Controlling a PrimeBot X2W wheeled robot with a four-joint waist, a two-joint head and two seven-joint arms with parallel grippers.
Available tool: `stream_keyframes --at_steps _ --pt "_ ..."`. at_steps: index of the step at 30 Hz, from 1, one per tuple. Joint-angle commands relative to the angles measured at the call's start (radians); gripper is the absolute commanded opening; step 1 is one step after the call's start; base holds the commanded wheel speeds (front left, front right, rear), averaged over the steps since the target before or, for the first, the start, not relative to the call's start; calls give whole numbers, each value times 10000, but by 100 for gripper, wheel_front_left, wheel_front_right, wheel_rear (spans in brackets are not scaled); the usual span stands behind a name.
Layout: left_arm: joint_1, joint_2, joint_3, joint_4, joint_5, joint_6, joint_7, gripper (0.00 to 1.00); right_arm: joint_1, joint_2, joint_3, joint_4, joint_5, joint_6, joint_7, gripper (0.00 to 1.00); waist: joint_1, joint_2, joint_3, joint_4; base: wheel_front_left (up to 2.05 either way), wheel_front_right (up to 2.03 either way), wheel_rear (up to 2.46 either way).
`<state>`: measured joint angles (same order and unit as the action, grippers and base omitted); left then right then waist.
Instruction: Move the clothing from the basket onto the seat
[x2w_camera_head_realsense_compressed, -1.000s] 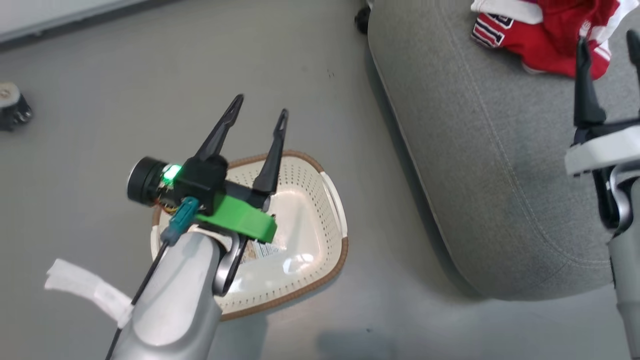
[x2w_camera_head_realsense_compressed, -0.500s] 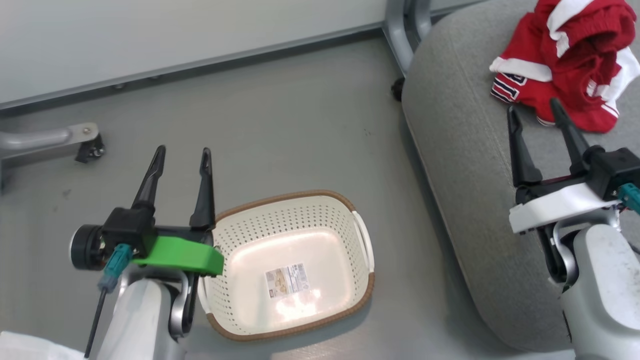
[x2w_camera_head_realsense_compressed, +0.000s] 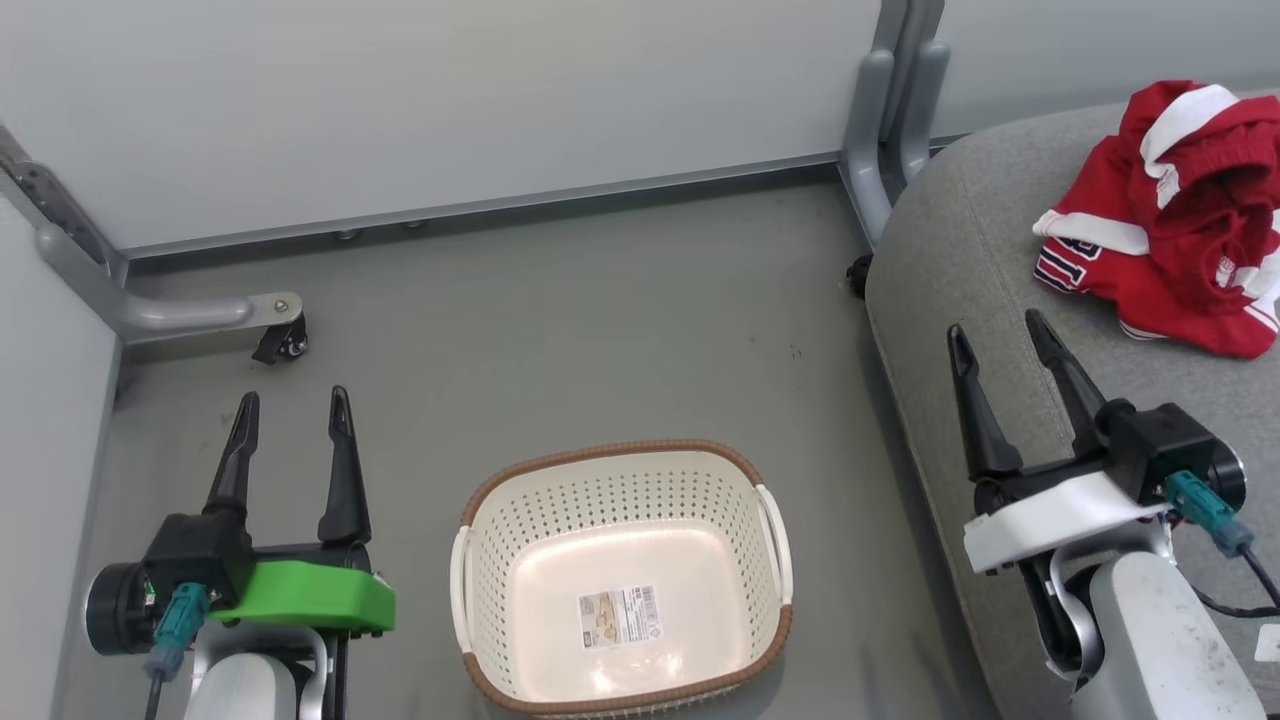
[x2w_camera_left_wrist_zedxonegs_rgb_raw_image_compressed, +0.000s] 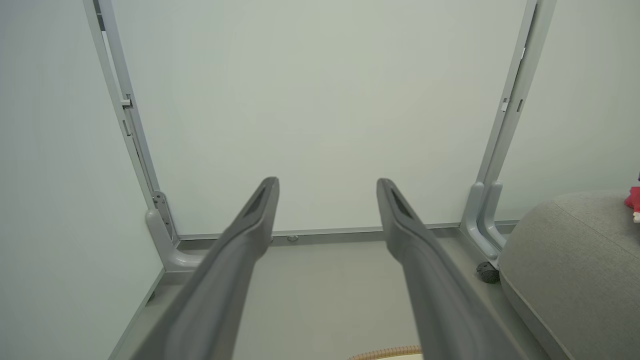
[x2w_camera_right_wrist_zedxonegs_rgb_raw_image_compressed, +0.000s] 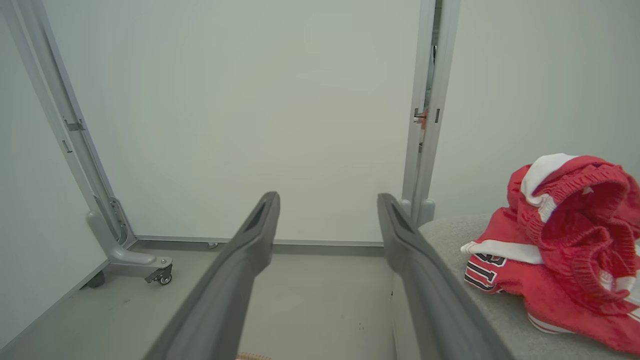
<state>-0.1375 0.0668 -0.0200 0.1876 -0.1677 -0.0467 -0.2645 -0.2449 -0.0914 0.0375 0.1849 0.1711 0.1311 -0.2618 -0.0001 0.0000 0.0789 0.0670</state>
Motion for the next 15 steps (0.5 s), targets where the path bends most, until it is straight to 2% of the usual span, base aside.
stream_keyframes --at_steps 1,15 --pt "256 -40 69 -85 114 -73 6 100 281 25 -3 -77 -55 -7 -49 100 1 0 -255 167 0 0 0" --pt "1063 -127 -128 -241 282 -110 6 100 1829 378 -323 -643 -219 -7 -49 100 1 0 -830 123 0 0 0"
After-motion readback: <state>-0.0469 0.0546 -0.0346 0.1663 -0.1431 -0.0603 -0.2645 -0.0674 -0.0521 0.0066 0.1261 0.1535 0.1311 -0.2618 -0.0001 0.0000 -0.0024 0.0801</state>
